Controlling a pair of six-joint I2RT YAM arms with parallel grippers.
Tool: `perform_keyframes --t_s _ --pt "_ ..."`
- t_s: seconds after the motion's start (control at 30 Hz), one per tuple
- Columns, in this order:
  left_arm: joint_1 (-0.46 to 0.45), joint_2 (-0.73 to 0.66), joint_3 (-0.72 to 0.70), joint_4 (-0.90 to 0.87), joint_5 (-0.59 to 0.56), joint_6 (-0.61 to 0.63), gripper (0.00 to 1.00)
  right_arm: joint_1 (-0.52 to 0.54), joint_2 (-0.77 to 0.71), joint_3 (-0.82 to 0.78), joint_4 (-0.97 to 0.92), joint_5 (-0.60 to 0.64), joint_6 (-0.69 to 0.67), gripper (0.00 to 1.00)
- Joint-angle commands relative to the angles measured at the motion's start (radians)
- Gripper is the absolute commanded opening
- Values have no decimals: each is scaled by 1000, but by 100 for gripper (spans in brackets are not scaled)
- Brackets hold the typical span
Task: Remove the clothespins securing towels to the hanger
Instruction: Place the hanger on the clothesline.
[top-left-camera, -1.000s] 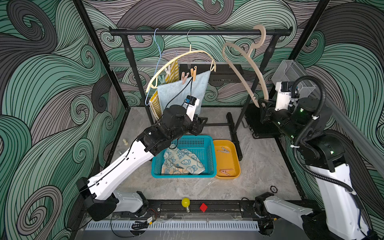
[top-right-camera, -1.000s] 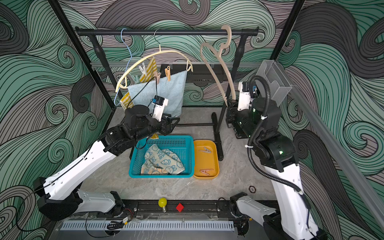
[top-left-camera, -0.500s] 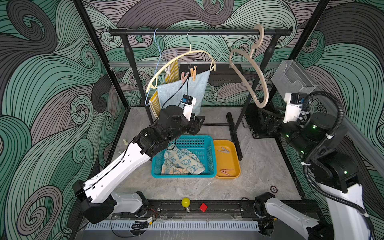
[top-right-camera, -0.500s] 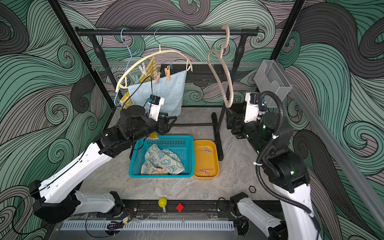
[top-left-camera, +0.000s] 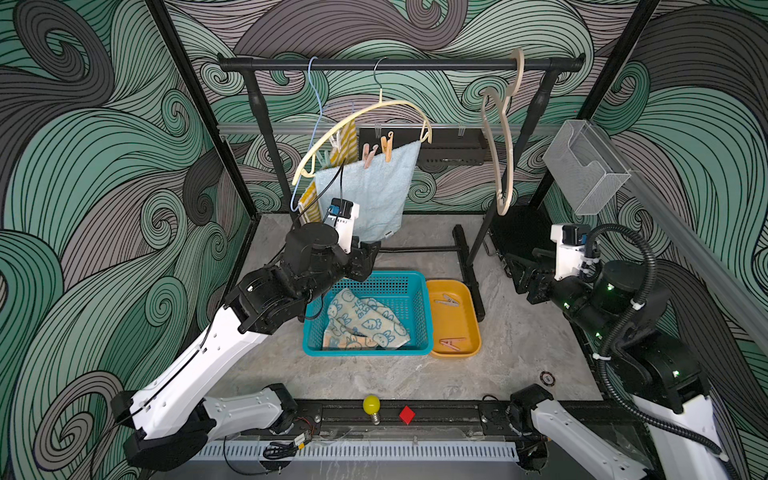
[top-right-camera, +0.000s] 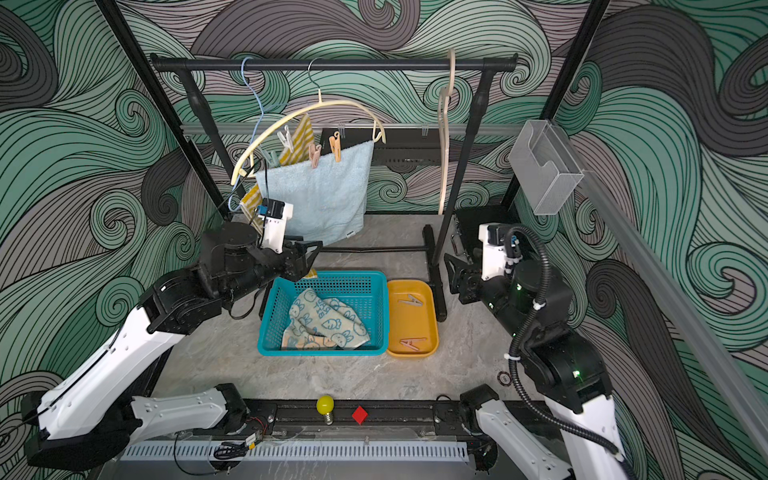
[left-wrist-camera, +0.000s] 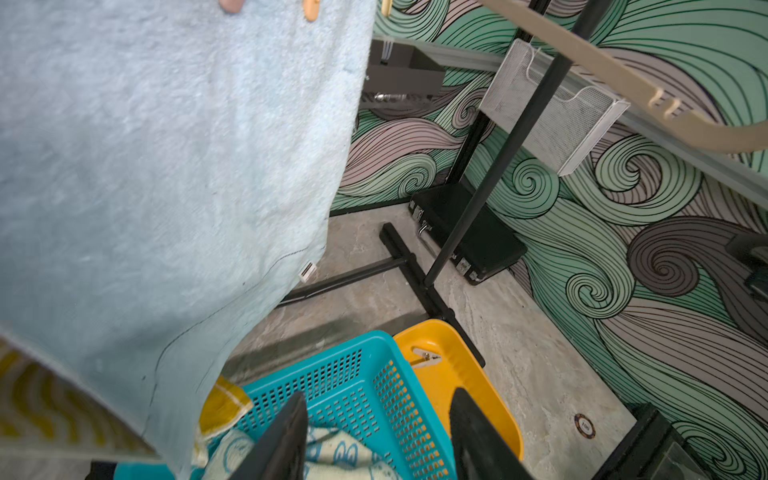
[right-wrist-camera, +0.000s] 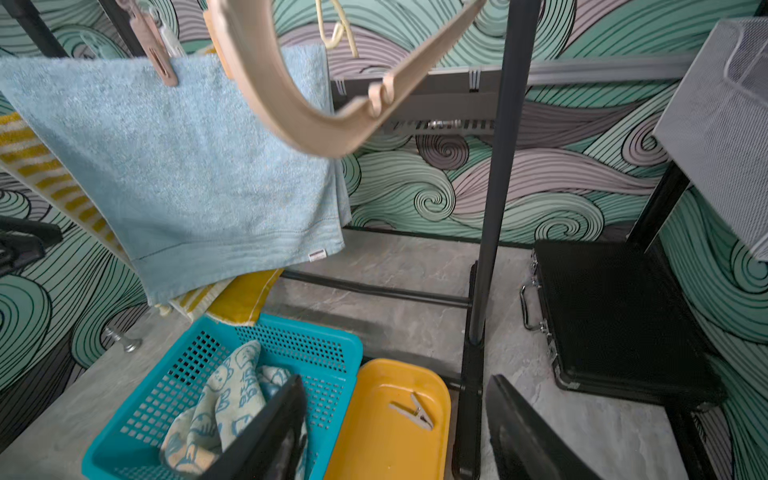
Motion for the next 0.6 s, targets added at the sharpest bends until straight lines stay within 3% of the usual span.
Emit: perform_keyframes --t_s 0.0,0.17,0.37,0.57 --pt "2 -45 27 -165 -92 -58 53 -1 -22 -47 0 -76 26 66" --pt "2 -110 53 -241 -199 -50 55 5 -46 -130 45 -164 61 64" --pt "4 -98 173 -337 -214 13 58 31 -69 -251 157 -298 95 64" --pt "21 -72 275 -336 -227 80 63 112 -19 -300 264 -331 108 64"
